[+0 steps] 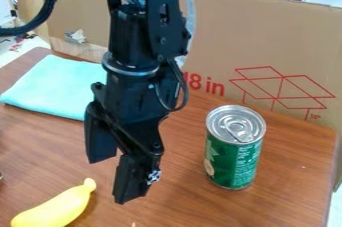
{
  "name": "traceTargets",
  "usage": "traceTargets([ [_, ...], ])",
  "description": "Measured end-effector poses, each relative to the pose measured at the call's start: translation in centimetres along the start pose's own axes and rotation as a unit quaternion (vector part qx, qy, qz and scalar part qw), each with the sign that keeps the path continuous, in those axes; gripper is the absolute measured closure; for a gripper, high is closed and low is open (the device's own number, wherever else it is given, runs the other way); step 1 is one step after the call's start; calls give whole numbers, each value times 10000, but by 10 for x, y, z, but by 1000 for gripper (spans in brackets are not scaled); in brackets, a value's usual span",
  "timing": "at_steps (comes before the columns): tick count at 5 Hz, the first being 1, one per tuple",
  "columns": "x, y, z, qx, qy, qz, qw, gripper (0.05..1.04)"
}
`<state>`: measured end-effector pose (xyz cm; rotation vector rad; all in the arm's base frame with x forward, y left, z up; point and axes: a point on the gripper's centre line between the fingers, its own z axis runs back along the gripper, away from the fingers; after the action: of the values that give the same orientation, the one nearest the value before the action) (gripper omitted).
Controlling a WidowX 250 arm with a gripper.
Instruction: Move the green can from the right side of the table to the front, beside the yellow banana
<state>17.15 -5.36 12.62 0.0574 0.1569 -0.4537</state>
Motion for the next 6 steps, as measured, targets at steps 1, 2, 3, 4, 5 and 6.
traceTargets([
  [1,-1,0,-3,-17,76,44,10000,83],
  [2,8,0,5,-40,-102,470,9988,83],
  [3,28,5,9,24,-719,851,9938,83],
  [4,53,14,17,73,-1182,1260,9849,83],
  [5,93,32,22,154,-1287,1473,9806,83],
  [6,119,48,29,69,-1290,1512,9800,83],
])
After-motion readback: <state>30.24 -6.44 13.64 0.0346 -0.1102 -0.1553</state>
